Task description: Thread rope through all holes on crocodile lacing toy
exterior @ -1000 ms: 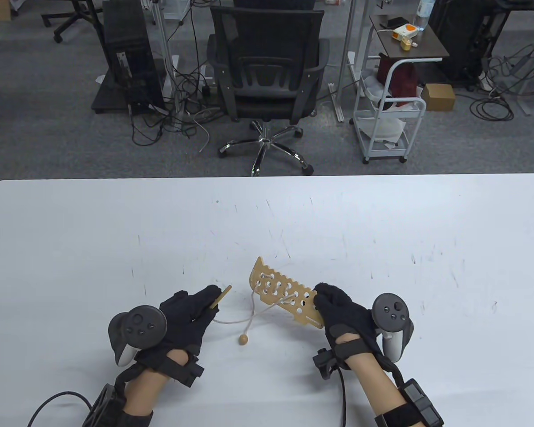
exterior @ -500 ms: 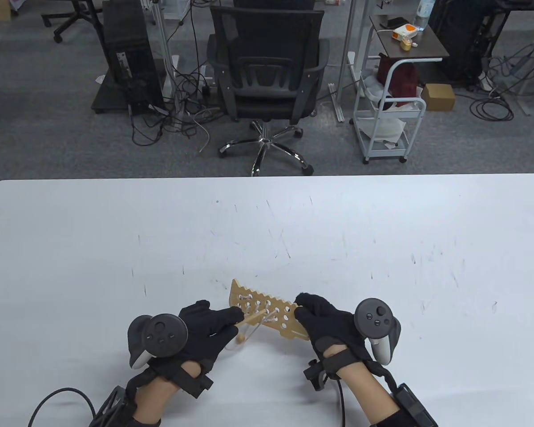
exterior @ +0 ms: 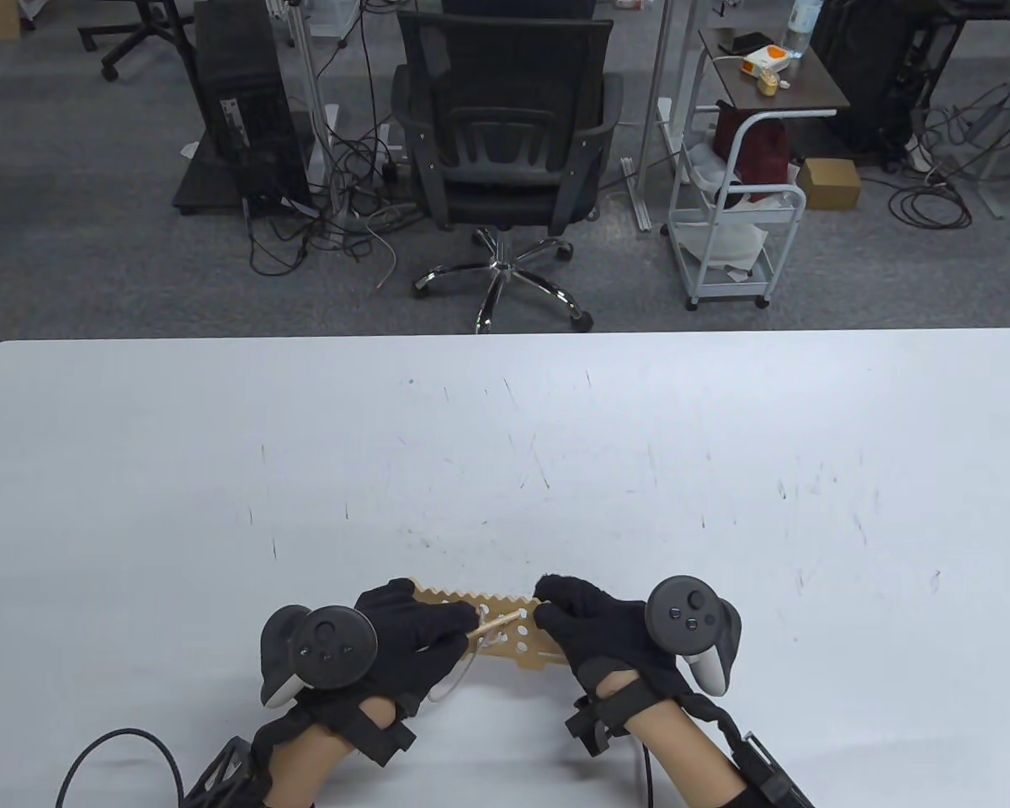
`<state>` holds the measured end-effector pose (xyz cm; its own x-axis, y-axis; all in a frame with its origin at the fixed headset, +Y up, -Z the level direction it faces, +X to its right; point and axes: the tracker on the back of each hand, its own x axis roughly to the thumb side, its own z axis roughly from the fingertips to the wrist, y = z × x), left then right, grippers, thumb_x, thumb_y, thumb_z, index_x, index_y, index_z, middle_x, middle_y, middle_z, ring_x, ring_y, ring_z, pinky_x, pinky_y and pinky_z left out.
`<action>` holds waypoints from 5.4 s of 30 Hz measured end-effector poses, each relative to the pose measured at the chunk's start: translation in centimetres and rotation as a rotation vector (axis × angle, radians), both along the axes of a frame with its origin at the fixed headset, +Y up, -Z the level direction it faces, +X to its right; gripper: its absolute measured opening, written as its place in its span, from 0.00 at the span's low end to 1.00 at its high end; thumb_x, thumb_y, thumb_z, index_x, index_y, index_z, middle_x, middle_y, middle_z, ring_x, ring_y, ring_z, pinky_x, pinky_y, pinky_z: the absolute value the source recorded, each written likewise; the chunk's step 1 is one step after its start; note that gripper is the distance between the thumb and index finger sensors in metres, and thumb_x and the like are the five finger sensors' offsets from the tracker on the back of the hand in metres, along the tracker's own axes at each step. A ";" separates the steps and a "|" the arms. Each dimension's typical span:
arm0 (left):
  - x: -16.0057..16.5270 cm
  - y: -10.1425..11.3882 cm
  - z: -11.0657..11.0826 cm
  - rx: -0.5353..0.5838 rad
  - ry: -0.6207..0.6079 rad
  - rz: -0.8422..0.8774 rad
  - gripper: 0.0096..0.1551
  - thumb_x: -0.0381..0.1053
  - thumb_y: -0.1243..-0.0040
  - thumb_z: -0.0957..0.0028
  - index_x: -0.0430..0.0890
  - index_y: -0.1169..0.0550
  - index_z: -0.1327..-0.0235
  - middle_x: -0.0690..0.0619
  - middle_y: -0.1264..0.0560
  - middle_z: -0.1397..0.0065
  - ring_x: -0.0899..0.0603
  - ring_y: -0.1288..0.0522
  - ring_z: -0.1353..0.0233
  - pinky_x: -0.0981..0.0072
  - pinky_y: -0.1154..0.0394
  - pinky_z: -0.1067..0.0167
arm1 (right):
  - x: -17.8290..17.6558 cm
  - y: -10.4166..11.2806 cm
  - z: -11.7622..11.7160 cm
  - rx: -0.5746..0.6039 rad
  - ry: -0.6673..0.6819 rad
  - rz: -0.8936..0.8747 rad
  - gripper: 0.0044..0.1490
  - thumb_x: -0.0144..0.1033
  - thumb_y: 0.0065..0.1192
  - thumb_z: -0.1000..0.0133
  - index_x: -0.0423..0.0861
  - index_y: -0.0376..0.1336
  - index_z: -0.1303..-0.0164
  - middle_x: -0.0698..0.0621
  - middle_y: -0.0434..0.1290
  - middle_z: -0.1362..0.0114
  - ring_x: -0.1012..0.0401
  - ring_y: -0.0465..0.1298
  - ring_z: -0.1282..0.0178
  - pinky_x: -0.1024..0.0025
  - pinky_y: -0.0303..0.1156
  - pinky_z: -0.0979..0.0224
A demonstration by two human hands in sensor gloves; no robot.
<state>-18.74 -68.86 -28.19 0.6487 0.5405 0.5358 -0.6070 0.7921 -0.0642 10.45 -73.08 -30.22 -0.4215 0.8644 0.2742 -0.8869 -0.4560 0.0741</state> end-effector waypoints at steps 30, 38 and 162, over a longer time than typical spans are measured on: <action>2.0 0.4 1.6 0.113 0.041 -0.103 0.26 0.55 0.21 0.57 0.54 0.15 0.44 0.52 0.10 0.61 0.44 0.15 0.55 0.43 0.32 0.28 | -2.7 0.1 1.5 -0.088 0.190 -0.088 0.35 0.39 0.75 0.52 0.34 0.68 0.39 0.39 0.84 0.44 0.51 0.88 0.53 0.55 0.80 0.48; 2.0 0.3 1.7 0.150 0.089 -0.125 0.31 0.58 0.21 0.58 0.58 0.18 0.39 0.56 0.13 0.57 0.45 0.17 0.51 0.44 0.33 0.28 | -2.8 0.2 1.7 -0.069 0.198 -0.110 0.36 0.39 0.76 0.52 0.34 0.68 0.39 0.39 0.84 0.44 0.51 0.88 0.53 0.55 0.80 0.48; -1.3 -3.5 -2.6 -0.318 0.019 0.360 0.29 0.50 0.46 0.53 0.48 0.34 0.37 0.52 0.24 0.39 0.43 0.18 0.40 0.35 0.37 0.27 | 0.3 -0.8 0.2 -0.279 0.153 -0.614 0.31 0.37 0.69 0.49 0.39 0.68 0.37 0.45 0.83 0.44 0.55 0.87 0.55 0.55 0.78 0.45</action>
<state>-20.06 -72.34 -30.75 0.3986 0.8677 0.2970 -0.8423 0.4745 -0.2557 10.75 -73.89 -29.97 0.1929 0.9809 0.0239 -0.9484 0.1802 0.2607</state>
